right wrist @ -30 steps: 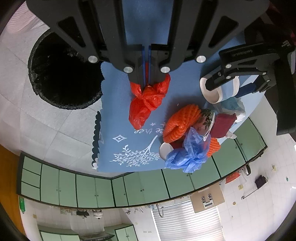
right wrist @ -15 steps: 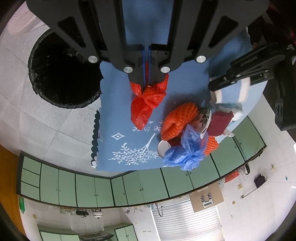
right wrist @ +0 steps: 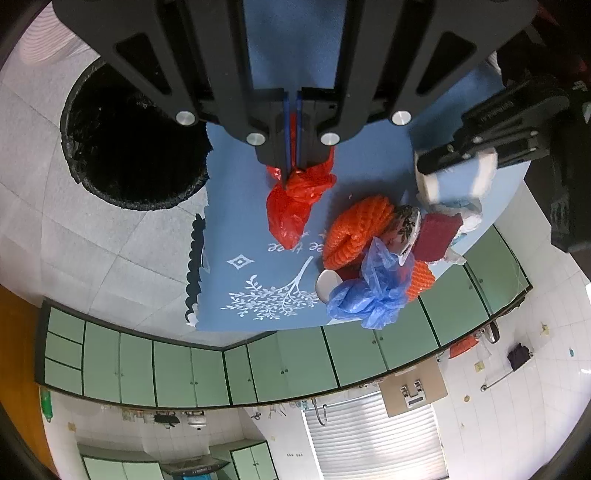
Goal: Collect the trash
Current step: 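Grasp the white-and-blue paper cup with the left gripper while the right holds the red bag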
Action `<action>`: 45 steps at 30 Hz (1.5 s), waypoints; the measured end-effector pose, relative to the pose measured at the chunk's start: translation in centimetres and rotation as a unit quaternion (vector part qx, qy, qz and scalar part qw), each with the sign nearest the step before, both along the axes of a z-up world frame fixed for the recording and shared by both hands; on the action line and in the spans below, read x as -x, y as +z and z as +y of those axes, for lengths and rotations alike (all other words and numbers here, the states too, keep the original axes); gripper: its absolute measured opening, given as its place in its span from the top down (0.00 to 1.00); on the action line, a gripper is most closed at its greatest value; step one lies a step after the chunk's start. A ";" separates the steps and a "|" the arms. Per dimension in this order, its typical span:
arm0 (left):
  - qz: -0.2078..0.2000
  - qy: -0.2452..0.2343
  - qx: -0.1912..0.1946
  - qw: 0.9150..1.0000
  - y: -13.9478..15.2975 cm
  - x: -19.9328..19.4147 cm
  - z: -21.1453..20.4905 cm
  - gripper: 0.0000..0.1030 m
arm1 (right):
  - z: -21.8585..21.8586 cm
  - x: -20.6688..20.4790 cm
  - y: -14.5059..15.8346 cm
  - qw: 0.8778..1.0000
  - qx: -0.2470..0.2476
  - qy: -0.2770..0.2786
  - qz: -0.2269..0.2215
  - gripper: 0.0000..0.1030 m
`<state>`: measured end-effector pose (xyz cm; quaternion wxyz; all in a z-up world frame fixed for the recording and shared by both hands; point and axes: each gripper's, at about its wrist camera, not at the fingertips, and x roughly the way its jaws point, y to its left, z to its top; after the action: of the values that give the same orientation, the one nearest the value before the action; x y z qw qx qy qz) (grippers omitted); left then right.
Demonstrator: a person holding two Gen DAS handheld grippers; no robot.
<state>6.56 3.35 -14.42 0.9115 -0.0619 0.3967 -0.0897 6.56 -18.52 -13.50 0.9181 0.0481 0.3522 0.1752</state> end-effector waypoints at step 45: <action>0.003 0.040 0.008 0.999 0.0 0.3 5.0 0.06 | 2.1 0.1 0.1 1.000 0.016 0.004 0.006 0.99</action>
<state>6.26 8.38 -14.46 0.9126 -0.0853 0.3959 -0.0561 6.50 -16.45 -13.37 0.9158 0.0324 0.3609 0.1731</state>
